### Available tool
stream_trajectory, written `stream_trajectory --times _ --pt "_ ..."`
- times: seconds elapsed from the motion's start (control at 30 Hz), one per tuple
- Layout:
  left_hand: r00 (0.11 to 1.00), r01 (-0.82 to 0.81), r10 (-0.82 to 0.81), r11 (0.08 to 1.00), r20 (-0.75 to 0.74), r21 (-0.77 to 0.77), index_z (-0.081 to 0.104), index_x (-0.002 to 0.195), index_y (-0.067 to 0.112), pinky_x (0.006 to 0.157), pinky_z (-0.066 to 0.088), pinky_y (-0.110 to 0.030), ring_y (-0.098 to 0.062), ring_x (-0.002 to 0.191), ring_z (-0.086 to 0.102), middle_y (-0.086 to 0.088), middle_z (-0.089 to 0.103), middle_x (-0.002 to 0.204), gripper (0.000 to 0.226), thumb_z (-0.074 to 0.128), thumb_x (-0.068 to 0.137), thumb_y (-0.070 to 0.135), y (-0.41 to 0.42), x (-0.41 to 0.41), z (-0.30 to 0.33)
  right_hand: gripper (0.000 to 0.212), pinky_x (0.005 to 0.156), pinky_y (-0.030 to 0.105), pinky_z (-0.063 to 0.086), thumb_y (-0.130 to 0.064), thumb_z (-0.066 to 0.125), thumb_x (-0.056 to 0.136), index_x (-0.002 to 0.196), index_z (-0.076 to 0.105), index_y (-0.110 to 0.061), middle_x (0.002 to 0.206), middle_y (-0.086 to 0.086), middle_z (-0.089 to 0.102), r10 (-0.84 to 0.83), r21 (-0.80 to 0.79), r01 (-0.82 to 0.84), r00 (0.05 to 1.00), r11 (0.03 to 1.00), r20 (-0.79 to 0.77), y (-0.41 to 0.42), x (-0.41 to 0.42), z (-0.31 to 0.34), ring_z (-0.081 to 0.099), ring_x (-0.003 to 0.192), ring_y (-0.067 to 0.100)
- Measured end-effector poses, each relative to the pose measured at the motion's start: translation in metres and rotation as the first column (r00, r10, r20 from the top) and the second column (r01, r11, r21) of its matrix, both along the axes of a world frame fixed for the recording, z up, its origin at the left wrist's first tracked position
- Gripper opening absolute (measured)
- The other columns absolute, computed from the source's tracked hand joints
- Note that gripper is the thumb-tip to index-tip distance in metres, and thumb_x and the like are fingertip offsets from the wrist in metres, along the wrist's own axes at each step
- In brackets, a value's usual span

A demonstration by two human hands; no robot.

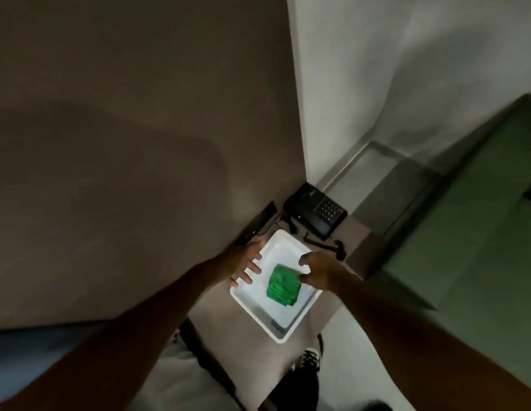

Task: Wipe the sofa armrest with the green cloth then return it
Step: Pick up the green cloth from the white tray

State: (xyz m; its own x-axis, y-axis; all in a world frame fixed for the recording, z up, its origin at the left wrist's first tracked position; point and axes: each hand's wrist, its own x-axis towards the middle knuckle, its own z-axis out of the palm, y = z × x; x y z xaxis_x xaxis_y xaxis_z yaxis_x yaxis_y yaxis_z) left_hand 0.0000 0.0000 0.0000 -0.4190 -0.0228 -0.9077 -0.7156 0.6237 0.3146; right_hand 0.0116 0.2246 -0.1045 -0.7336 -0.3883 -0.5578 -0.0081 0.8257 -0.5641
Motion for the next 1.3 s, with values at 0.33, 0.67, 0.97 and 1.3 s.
stream_trajectory --times 0.33,0.67,0.97,1.3 --pt "0.961 -0.267 0.249 0.948 0.118 0.171 0.063 0.117 0.022 0.086 0.046 -0.042 -0.030 0.100 0.069 -0.003 0.073 0.111 0.071 0.020 0.093 0.074 -0.027 -0.044 -0.184 0.083 0.096 0.051 0.044 -0.033 0.073 0.074 0.142 0.027 -0.016 0.135 0.013 0.047 -0.047 0.226 0.038 0.998 0.973 0.033 -0.085 0.006 -0.190 0.047 0.123 0.036" --pt "0.983 -0.113 0.053 0.928 0.175 0.355 0.066 0.124 0.010 0.083 0.047 -0.042 -0.037 0.100 0.069 -0.012 0.072 0.123 0.094 0.027 0.080 0.084 0.068 -0.022 -0.135 0.029 0.068 0.027 0.040 -0.022 0.070 0.070 0.095 0.056 -0.015 0.093 0.006 0.064 -0.383 -0.386 0.371 0.923 0.845 0.048 -0.054 0.102 -0.137 0.061 0.084 0.025" --pt "0.833 0.369 -0.520 0.775 0.187 0.513 0.063 0.114 0.021 0.072 0.042 -0.031 -0.027 0.097 0.063 -0.010 0.066 0.128 0.079 0.033 0.068 0.078 0.361 0.107 -0.108 0.048 0.086 0.038 0.057 -0.018 0.070 0.041 0.086 0.072 -0.037 0.095 0.002 0.073 -0.841 -0.323 0.939 0.076 -0.121 0.536 0.060 0.262 -0.124 0.070 0.091 0.013" --pt "0.782 0.614 -0.619 0.748 -0.068 0.251 0.052 0.140 0.018 0.097 0.038 -0.046 -0.027 0.132 0.050 -0.003 0.052 0.149 0.076 0.017 0.095 0.069 0.514 0.168 -0.163 0.025 0.065 0.035 0.057 0.005 0.076 0.066 0.083 0.069 -0.013 0.079 0.010 0.073 -0.444 -0.171 0.480 -0.541 -0.860 0.714 0.156 0.325 -0.179 0.069 0.070 0.025"
